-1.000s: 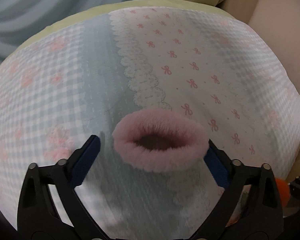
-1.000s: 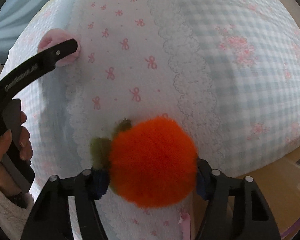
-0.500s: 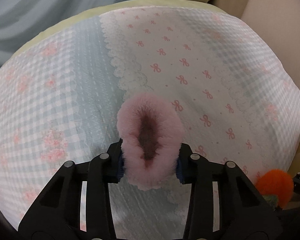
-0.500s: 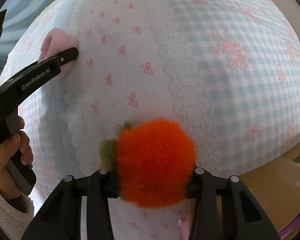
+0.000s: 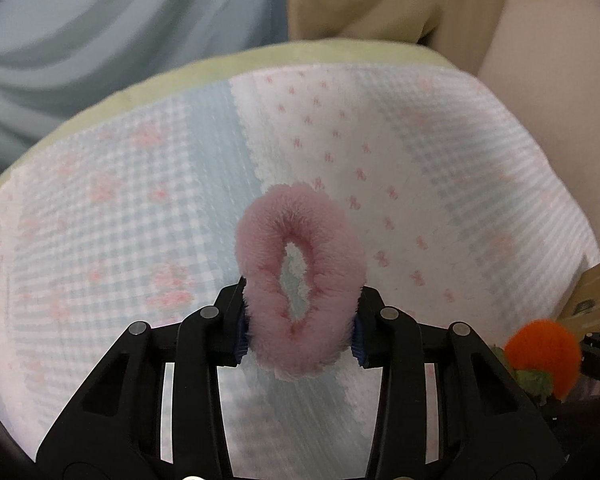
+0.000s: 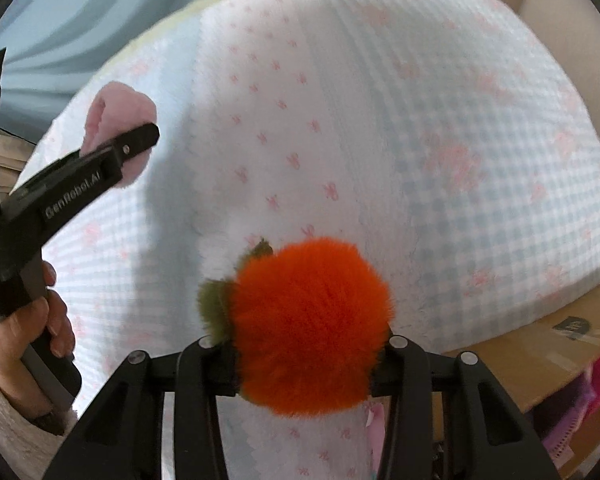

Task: Organize soft objects
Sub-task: 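Lift the pink scrunchie and orange pompom and lower both into the box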

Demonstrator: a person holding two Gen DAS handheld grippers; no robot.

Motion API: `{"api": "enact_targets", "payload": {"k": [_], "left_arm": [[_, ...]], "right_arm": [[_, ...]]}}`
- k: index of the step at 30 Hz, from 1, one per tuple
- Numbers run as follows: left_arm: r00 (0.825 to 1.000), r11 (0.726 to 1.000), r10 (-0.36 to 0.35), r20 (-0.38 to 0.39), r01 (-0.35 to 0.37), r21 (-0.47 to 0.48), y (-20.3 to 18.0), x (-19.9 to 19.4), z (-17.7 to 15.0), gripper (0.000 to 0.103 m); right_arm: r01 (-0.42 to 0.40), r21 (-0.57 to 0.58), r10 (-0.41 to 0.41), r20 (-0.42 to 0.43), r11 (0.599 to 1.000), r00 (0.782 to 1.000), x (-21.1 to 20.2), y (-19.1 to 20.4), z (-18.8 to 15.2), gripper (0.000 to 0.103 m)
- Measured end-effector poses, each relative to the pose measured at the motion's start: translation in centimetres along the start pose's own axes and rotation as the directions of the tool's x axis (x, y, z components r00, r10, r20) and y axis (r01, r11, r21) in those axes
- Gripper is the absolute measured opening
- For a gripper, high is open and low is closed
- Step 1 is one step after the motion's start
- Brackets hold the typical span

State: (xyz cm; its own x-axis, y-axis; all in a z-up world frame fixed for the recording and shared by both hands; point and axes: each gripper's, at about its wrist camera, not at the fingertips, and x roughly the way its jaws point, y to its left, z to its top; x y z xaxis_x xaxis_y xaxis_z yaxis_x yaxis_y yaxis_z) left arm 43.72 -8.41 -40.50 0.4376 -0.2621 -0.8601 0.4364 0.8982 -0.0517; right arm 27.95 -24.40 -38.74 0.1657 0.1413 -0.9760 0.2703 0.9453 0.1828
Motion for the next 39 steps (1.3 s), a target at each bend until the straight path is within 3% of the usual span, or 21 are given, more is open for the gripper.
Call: {"api": "enact_targets", "payload": {"k": [12,19,25,28,34,39], "left_arm": [[0.993,0.997,0.042,0.107,-0.036,-0.062,0.0,-15.5,0.1,0.035],[0.986,0.994,0.075,0.149,-0.061,-0.093,0.3,-25.1,-3.4,0.035],[0.984,0.991,0.095,0.154,-0.079,-0.107,-0.2,-31.9,-8.7,0.035],[0.985,0.992,0.093,0.144,-0.079,-0.099,-1.4,-34.3,-11.1,0.035],[0.988,0.986,0.093,0.126,-0.074,-0.151,-5.6,-37.5,-15.2,0.035],[0.992,0.987,0.058,0.111,-0.04,-0.157,-10.6,-36.6,-15.9,0.035]], "right_arm": [[-0.027,-0.067,0.039,0.175,0.997,0.984,-13.9,4.4,-2.0,0.039],[-0.026,-0.144,0.062,0.25,0.989,0.966,-20.9,9.0,-7.5,0.039],[-0.064,-0.16,0.105,0.261,0.985,0.96,-24.5,10.9,-12.2,0.039],[-0.111,-0.163,0.149,0.249,0.98,0.957,-25.3,10.5,-14.1,0.039],[-0.112,-0.23,0.167,0.234,0.967,0.958,-26.6,7.6,-17.5,0.039],[-0.077,-0.224,0.136,0.259,0.972,0.956,-28.1,2.6,-18.1,0.039]]}}
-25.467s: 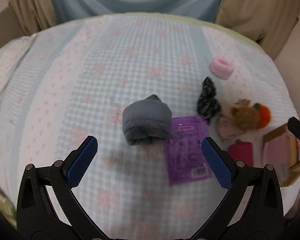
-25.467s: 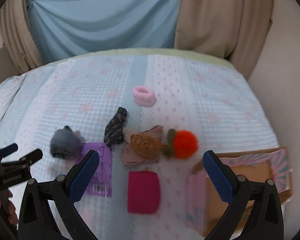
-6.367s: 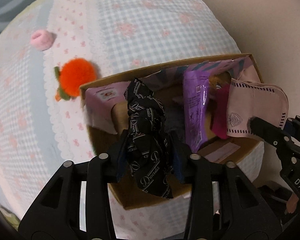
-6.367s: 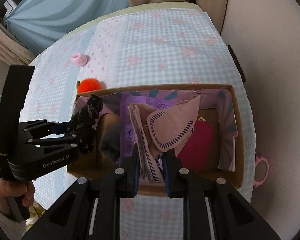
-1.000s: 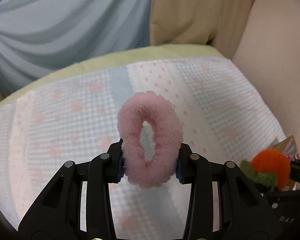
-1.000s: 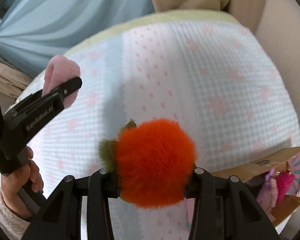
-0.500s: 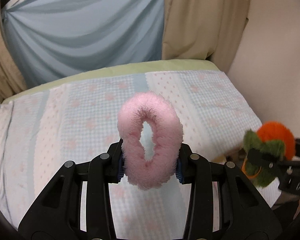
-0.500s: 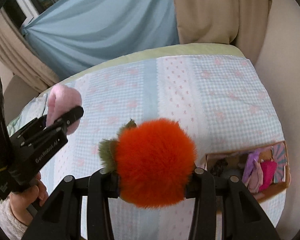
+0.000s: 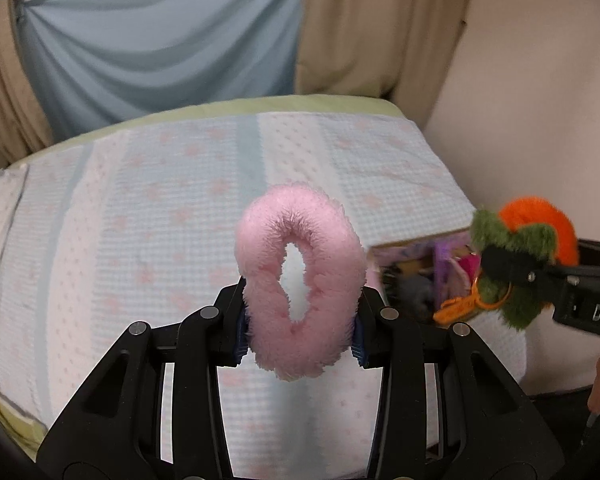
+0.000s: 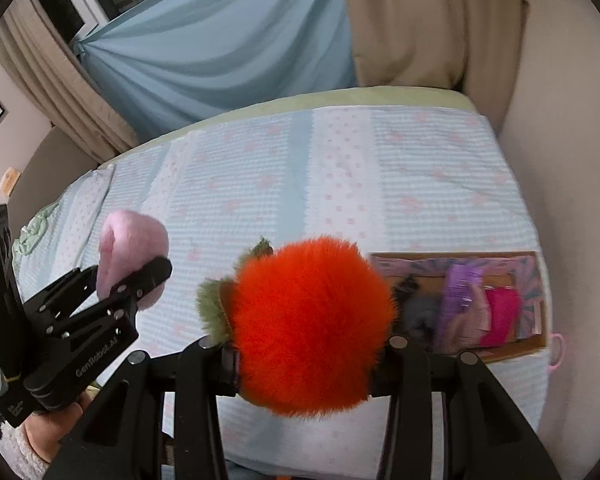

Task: Organize soft objects
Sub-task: 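Lift the pink scrunchie and orange pompom and lower both into the box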

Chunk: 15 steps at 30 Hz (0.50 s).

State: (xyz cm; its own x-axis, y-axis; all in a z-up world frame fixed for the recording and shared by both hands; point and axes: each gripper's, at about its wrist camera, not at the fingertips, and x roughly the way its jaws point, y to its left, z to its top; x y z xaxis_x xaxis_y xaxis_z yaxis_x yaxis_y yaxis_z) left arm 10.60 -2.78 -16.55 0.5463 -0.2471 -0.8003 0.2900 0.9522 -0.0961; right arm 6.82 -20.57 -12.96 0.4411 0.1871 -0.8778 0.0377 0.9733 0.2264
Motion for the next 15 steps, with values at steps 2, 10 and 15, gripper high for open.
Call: {"api": "enact_targets", "payload": {"k": [2,10,15], "left_arm": [[1.0,1.0,-0.025,-0.005,0.025,0.009,-2.7,0.5,-0.3,0.035],[0.994,0.995,-0.09,-0.06,0.093,0.048,-11.2,5.2,-0.6,0.035],[0.986,0.991,-0.112,-0.126,0.12,0.063,-15.1,9.8,-1.2,0.035]], "right_arm": [[0.022,0.013,-0.022,-0.001,1.0,1.0,-0.6,-2.7,-0.3,0.039],[0.111,0.108,-0.109,-0.03,0.988,0.994,-0.6,-12.8,-1.4,0.039],[0.13,0.157,-0.121,-0.066,0.979,0.99,1.3,-17.8,-1.8,0.039]]}}
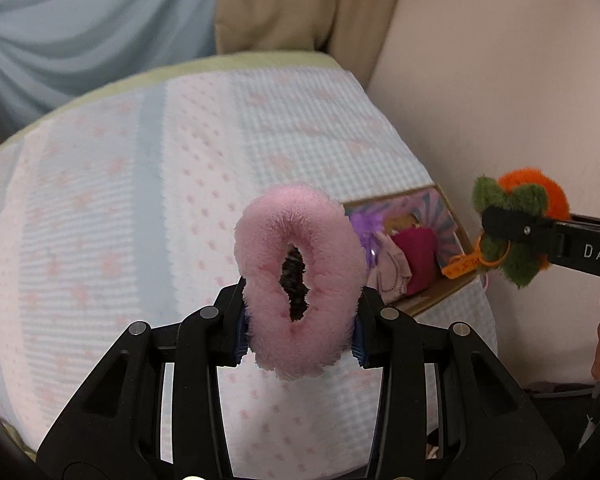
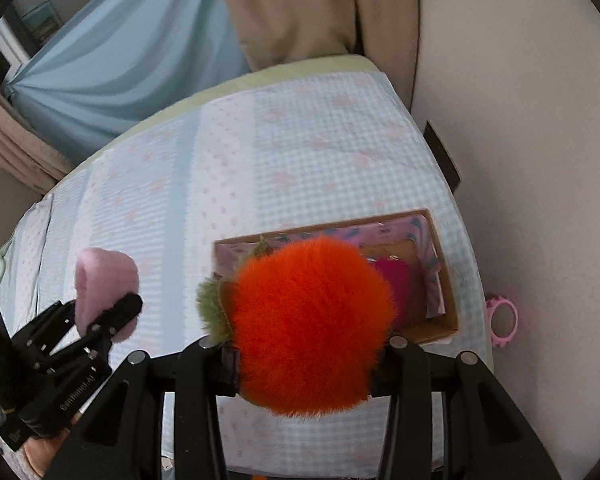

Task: Organize soft objects
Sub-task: 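Lift the pink scrunchie and orange pompom and lower both into the box, then open both grippers and withdraw them from the box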

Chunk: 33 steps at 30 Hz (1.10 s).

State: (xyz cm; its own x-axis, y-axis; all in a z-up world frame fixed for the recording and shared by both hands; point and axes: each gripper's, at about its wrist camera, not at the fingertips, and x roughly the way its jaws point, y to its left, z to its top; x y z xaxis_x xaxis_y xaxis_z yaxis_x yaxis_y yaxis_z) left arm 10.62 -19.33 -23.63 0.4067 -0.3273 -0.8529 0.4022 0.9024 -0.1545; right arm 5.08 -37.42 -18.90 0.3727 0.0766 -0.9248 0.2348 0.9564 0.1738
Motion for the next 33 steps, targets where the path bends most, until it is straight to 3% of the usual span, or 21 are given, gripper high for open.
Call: {"api": "enact_targets", "payload": {"k": [10,16,17,18,19,20,21,22,23,33], "left_arm": [[0.993,1.0,0.022,-0.119,-0.021,0.012,-2.4,12.1,1.5,0.035],[0.984,1.0,0.027,-0.175,-0.024,0.02,-2.8,16.1,1.7,0.036],[0.984,1.0,0.017,-0.177,-0.013,0.02,-2.7,16.3,1.7,0.038],[0.987,1.0,-0.001,-0.162,0.003,0.012,-2.8,16.3,1.7,0.056],[0.988,1.0,-0.004,-0.156,0.006,0.01,-2.8,16.4,1.7,0.089],[0.988,1.0,0.006,-0.156,-0.005,0.011,-2.9,16.2,1.8,0.102],[0.988,0.999,0.034,-0.152,-0.032,0.018,-3.0,16.2,1.9,0.103],[0.988,0.999,0.034,-0.152,-0.031,0.021,-3.0,16.2,1.8,0.103],[0.987,1.0,0.022,-0.158,-0.019,0.021,-3.0,16.3,1.7,0.103],[0.982,1.0,0.017,-0.187,-0.02,-0.017,-1.9,14.5,0.0,0.103]], "right_arm": [[0.0,0.054,0.005,-0.103,0.999,0.995,9.0,-4.8,1.4,0.039],[-0.016,0.056,0.024,-0.154,0.998,0.988,13.0,-6.0,2.2,0.04],[-0.017,0.058,0.026,-0.161,0.998,0.987,13.4,-6.1,2.2,0.042],[-0.019,0.059,0.029,-0.169,0.998,0.985,13.8,-6.2,2.3,0.044],[-0.02,0.059,0.03,-0.175,0.998,0.984,14.2,-6.3,2.4,0.049],[-0.014,0.061,0.024,-0.177,0.998,0.984,14.4,-6.4,2.5,0.062],[-0.009,0.064,0.02,-0.174,0.998,0.985,14.6,-6.5,2.7,0.072],[-0.011,0.068,0.023,-0.171,0.998,0.985,14.7,-6.6,2.8,0.091],[-0.014,0.072,0.026,-0.167,0.997,0.986,14.7,-6.8,2.8,0.099],[0.007,0.081,0.007,-0.161,0.997,0.987,14.3,-6.9,2.0,0.1]]}}
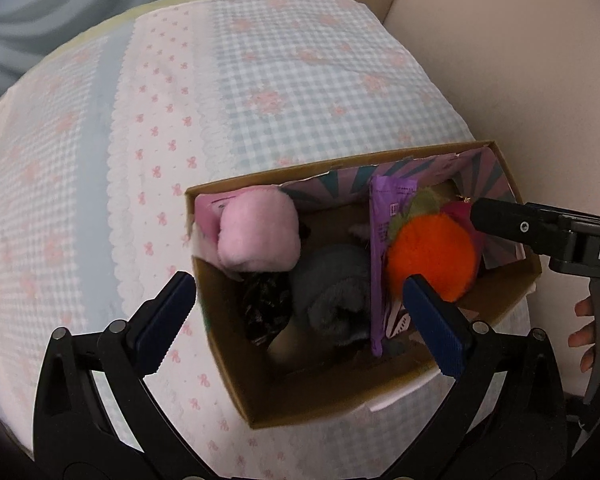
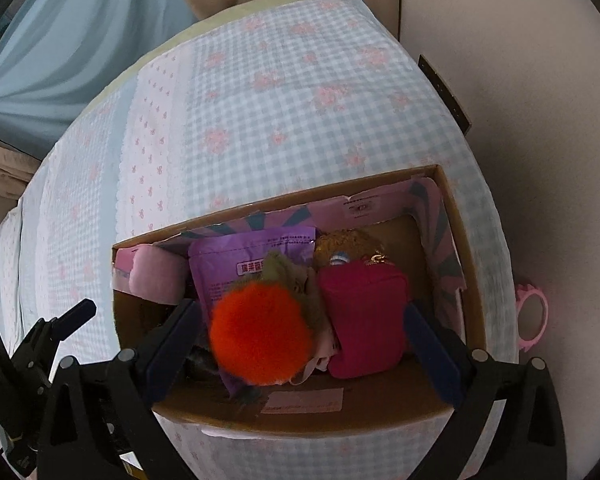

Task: Organize soft objects
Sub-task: 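Open both grippers and withdraw them from the box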

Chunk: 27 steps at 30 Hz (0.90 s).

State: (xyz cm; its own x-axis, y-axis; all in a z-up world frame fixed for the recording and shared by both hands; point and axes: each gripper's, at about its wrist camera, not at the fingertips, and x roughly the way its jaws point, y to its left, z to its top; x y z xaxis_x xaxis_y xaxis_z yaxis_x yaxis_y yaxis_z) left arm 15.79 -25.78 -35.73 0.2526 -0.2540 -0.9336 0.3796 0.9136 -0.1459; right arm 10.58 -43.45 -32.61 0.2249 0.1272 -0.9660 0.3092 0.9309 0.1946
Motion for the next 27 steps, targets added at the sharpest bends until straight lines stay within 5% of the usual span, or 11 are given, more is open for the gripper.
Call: {"api": "enact_targets", "payload": {"k": [9,17,23,27], "left_arm": [[0.999,0.999,-0.001,0.046,0.003,-0.04,0.9,-4.4,-0.5,0.103],[0.991,0.997,0.018,0.132,-0.009,-0.071,1.9,-12.5,-1.0,0.103],[0.957,0.996,0.069,0.28,-0.049,-0.078,3.9,-22.0,-1.6,0.103],[0.912,0.991,0.119,0.392,-0.086,-0.101,5.7,-28.1,-2.1,0.103]], "right_arm": [[0.009,-0.013,-0.008,0.056,1.0,0.998,-4.4,1.8,-0.9,0.1],[0.016,-0.073,-0.006,0.14,0.997,0.99,-11.3,5.6,-2.2,0.1],[0.016,-0.126,0.013,0.225,0.992,0.974,-17.6,9.9,-3.9,0.1],[0.042,-0.182,0.018,0.318,0.982,0.948,-21.8,13.3,-5.4,0.1]]}}
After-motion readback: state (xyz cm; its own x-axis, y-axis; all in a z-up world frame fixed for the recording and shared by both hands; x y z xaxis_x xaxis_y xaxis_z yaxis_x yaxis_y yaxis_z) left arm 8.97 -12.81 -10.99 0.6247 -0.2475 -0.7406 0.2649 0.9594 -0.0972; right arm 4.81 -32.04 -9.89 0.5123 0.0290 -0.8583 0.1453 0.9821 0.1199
